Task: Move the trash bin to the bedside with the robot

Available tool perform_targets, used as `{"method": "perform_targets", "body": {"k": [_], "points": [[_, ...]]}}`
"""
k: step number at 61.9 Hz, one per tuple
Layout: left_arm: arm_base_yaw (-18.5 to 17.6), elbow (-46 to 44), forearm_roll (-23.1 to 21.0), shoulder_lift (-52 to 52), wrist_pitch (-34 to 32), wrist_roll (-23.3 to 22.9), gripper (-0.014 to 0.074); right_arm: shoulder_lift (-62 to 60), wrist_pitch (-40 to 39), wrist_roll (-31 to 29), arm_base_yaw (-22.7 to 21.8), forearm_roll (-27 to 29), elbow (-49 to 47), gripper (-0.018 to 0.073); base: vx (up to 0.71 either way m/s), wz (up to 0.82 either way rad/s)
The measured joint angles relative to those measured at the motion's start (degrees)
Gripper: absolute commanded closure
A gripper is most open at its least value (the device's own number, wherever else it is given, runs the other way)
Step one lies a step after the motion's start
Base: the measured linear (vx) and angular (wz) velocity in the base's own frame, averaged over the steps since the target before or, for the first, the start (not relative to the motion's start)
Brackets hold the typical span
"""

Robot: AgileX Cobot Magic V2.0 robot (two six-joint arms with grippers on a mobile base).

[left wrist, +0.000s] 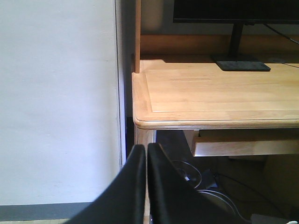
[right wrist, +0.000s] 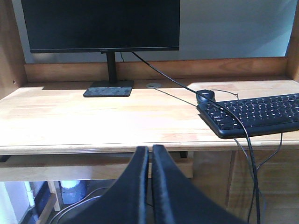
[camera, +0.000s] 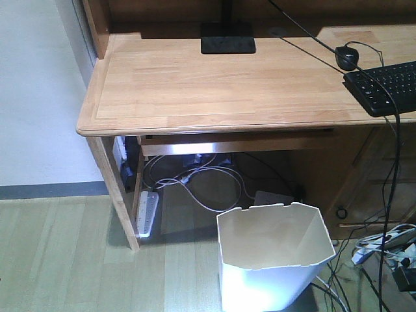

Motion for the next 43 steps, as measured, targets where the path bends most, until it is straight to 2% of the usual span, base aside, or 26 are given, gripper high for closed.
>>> {"method": "perform_targets", "body": {"k": [43], "points": [[0.0,0.0,0.0,0.0,0.0,0.0,0.0602,0.0,0.0,0.0,0.0,0.0,0.0,0.0563,0.0,0.0]]}}
